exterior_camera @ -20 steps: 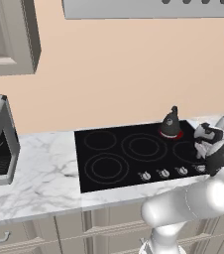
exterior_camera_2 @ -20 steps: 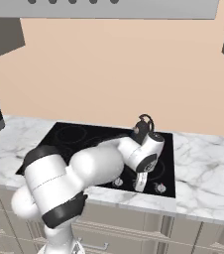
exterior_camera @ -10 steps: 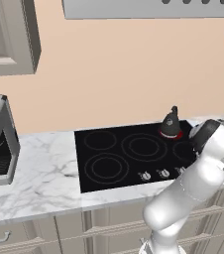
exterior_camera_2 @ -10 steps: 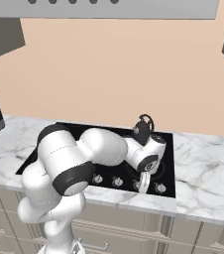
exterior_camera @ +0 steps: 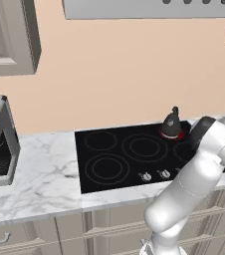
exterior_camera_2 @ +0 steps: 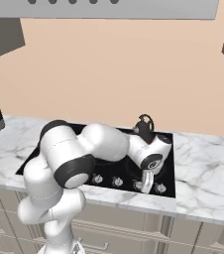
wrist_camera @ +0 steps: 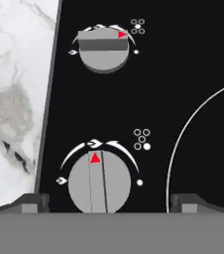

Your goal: Turn off the rear right burner of the stove.

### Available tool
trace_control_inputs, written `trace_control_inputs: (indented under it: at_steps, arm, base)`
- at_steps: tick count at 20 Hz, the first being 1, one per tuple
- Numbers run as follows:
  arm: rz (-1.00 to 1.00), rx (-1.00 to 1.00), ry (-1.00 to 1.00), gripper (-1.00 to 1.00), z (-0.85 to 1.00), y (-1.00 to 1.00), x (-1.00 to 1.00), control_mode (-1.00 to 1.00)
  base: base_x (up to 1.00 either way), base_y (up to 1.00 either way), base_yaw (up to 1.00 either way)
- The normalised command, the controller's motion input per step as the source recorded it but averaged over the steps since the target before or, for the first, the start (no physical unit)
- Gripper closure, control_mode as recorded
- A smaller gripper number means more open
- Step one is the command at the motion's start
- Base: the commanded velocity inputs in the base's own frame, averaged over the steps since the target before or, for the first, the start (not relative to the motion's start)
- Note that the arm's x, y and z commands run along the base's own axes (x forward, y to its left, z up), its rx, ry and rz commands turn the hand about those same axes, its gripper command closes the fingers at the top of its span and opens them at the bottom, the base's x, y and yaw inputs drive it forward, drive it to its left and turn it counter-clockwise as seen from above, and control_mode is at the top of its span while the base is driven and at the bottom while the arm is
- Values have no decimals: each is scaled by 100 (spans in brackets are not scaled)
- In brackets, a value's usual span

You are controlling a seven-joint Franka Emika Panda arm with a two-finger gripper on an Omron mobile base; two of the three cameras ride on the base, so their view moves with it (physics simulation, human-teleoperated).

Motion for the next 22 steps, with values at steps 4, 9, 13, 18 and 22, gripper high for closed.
trace_control_inputs:
  at_steps: [4, 9, 13, 18, 22]
  arm:
    - [0, 0, 0, -100, 0, 3, -24, -100]
    - [-1, 0, 0, -100, 0, 16, -10, -100]
    - [-2, 0, 0, -100, 0, 16, 16, -100]
    - [-1, 0, 0, -100, 0, 10, 5, -100]
    - [0, 0, 0, -100, 0, 3, 0, -100]
  base:
    - [0, 0, 0]
    - [0, 0, 0]
    - [0, 0, 0]
    - [0, 0, 0]
    - [0, 0, 0]
